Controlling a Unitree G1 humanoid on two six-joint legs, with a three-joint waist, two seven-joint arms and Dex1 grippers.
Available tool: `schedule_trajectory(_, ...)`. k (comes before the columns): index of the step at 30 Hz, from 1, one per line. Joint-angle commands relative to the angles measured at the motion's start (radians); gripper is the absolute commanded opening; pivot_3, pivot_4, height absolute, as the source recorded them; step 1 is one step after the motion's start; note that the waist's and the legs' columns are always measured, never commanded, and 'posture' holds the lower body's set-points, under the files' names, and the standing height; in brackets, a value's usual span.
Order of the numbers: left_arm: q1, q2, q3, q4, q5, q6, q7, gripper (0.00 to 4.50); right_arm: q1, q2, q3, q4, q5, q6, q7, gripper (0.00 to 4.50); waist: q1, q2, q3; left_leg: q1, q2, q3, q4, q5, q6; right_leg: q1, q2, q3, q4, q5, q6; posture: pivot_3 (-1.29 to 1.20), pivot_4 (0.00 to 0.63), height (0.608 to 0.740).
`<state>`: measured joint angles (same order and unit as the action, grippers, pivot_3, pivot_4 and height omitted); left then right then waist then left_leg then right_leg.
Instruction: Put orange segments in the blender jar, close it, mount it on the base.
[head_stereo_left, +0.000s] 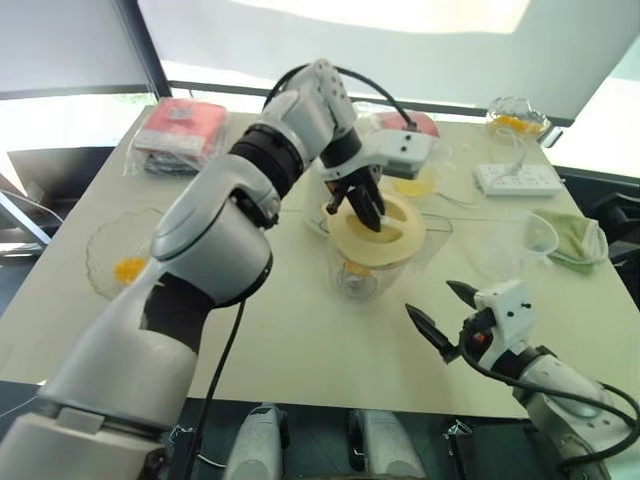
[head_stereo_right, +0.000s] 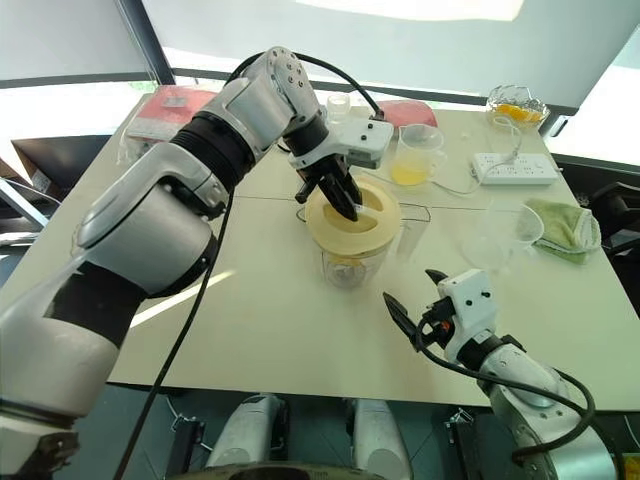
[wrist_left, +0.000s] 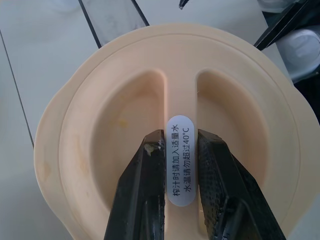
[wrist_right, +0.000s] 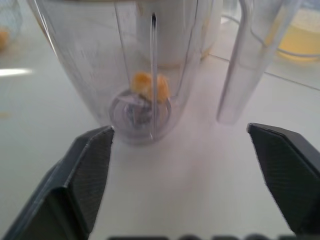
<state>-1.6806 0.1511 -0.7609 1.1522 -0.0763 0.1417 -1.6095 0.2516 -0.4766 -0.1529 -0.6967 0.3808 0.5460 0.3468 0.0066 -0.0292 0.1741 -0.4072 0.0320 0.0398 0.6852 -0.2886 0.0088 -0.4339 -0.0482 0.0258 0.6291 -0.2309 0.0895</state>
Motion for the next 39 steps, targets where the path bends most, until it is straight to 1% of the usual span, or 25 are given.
schedule_trajectory(1, 0.041, 0.002, -0.017, -0.030, -0.010, 0.005, -0.005, 0.79, -0.067, 0.033, 0.027, 0.080, -0.055, -0.086, -0.018, 4.50, 0.001, 0.001, -0.001, 0.000, 0.000, 0.000, 0.000, 0.000, 0.000, 0.000, 0.000, 0.000, 0.000, 0.000, 0.000, 0.00, 0.150, 0.740)
schedule_trajectory(7, 0.082, 0.030, -0.068, -0.093, -0.047, 0.026, -0.005, 0.79, -0.189, 0.069, 0.071, 0.236, -0.127, -0.172, -0.020, 4.50, -0.002, 0.002, -0.001, 0.000, 0.000, -0.001, 0.000, 0.000, 0.000, 0.001, 0.001, 0.000, 0.000, 0.000, 0.000, 0.00, 0.150, 0.740)
schedule_trajectory(13, 0.095, 0.046, -0.086, -0.121, -0.059, 0.043, -0.005, 0.79, -0.266, 0.089, 0.065, 0.342, -0.181, -0.228, -0.040, 4.50, -0.003, 0.003, -0.002, 0.001, 0.000, -0.002, 0.000, 0.000, 0.000, 0.001, 0.001, 0.000, 0.001, 0.000, 0.000, 0.00, 0.150, 0.740)
schedule_trajectory(16, 0.098, 0.055, -0.098, -0.135, -0.073, 0.053, -0.005, 0.73, -0.289, 0.098, 0.057, 0.373, -0.200, -0.240, -0.056, 3.64, -0.003, 0.003, -0.002, 0.001, 0.000, -0.002, 0.000, 0.000, 0.000, 0.001, 0.001, 0.000, 0.001, 0.000, 0.001, 0.00, 0.150, 0.740)
schedule_trajectory(17, 0.098, 0.056, -0.101, -0.138, -0.077, 0.057, -0.005, 0.73, -0.293, 0.100, 0.057, 0.379, -0.204, -0.243, -0.058, 3.23, -0.003, 0.003, -0.002, 0.001, 0.000, -0.002, 0.000, 0.000, 0.000, 0.001, 0.001, 0.000, 0.001, 0.000, 0.001, 0.00, 0.150, 0.740)
schedule_trajectory(20, 0.101, 0.061, -0.108, -0.150, -0.089, 0.071, -0.005, 0.73, -0.295, 0.111, 0.055, 0.383, -0.210, -0.249, -0.062, 1.54, -0.003, 0.003, -0.002, 0.001, 0.000, -0.002, 0.000, 0.000, 0.000, 0.001, 0.001, 0.000, 0.001, 0.000, 0.001, 0.00, 0.150, 0.740)
schedule_trajectory(21, 0.102, 0.063, -0.110, -0.154, -0.094, 0.078, -0.005, 0.73, -0.293, 0.115, 0.057, 0.380, -0.211, -0.249, -0.064, 1.10, -0.002, 0.005, -0.003, 0.001, 0.000, -0.002, 0.000, 0.000, 0.000, 0.001, 0.001, 0.000, 0.001, 0.000, 0.001, 0.00, 0.150, 0.740)
schedule_trajectory(22, 0.104, 0.065, -0.111, -0.159, -0.097, 0.083, -0.005, 0.73, -0.291, 0.118, 0.058, 0.377, -0.211, -0.248, -0.066, 0.91, -0.001, 0.007, -0.004, 0.001, 0.000, -0.002, 0.000, 0.000, 0.000, 0.002, 0.001, 0.000, 0.001, 0.000, 0.001, 0.00, 0.150, 0.740)
schedule_trajectory(28, 0.117, 0.073, -0.100, -0.185, -0.103, 0.144, -0.005, 0.73, -0.280, 0.125, 0.070, 0.330, -0.213, -0.205, -0.083, 0.92, 0.002, 0.008, -0.005, 0.002, -0.001, -0.002, 0.000, 0.000, 0.000, 0.004, 0.001, 0.000, 0.000, 0.000, 0.001, 0.00, 0.150, 0.740)
schedule_trajectory(33, 0.129, 0.031, -0.007, -0.172, -0.006, 0.288, 0.024, 0.73, -0.280, 0.150, 0.061, 0.292, -0.205, -0.163, -0.123, 0.92, 0.003, 0.008, -0.005, 0.002, -0.001, -0.003, 0.000, 0.000, 0.000, 0.004, 0.001, 0.000, 0.000, 0.000, 0.001, 0.00, 0.150, 0.740)
schedule_trajectory(36, 0.160, 0.015, 0.047, -0.199, 0.029, 0.391, 0.102, 0.73, -0.280, 0.165, 0.071, 0.290, -0.206, -0.152, -0.137, 0.92, 0.003, 0.009, -0.006, 0.002, -0.001, -0.003, 0.000, 0.000, 0.000, 0.004, 0.001, 0.000, 0.000, 0.000, 0.001, 0.00, 0.150, 0.740)
schedule_trajectory(39, 0.196, -0.001, 0.122, -0.234, 0.036, 0.504, 0.199, 0.73, -0.290, 0.174, 0.069, 0.305, -0.211, -0.151, -0.151, 0.92, 0.007, 0.011, -0.007, 0.003, -0.001, -0.003, 0.000, 0.000, 0.000, 0.006, 0.001, 0.000, 0.000, 0.000, 0.001, 0.00, 0.150, 0.740)
